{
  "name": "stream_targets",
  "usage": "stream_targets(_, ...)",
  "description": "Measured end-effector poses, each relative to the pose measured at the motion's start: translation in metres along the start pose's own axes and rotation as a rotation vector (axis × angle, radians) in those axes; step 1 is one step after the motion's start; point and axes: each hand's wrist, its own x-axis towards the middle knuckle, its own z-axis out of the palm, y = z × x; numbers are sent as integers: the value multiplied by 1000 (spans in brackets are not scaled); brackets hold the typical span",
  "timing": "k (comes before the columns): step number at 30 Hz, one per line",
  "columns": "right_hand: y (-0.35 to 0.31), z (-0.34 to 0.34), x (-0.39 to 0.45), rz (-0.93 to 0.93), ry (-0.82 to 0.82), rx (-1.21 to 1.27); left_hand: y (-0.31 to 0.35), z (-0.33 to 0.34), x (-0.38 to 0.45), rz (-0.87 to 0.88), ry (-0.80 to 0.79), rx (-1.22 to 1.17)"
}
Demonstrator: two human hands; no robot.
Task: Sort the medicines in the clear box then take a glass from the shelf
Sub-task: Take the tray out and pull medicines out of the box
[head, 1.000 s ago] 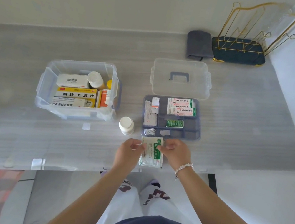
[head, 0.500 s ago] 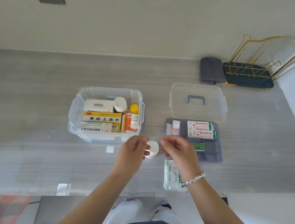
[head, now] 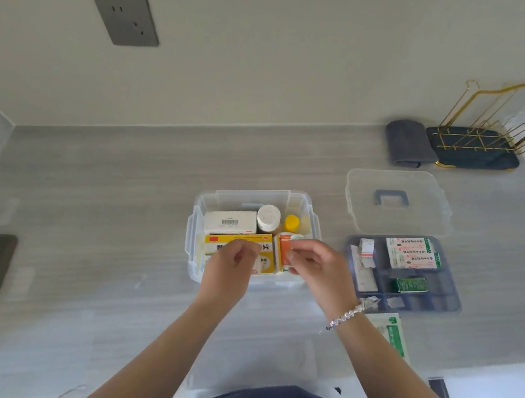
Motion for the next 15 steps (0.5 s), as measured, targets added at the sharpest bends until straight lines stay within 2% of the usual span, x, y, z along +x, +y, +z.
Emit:
stream_targets(2, 1, 10, 7, -22, -27, -122, -3, -11, 15, 1, -41, 98)
stream_targets(7, 4, 24, 25, 19, -136, -418, -5, -24, 49, -100, -257, 268)
stream_targets(11, 3, 31, 40, 101, -265, -561, -8, -25, 68, -96, -430, 384)
stream_targets(15, 2, 40, 51, 195, -409, -666, -9, -26, 77, -123, -505, 407)
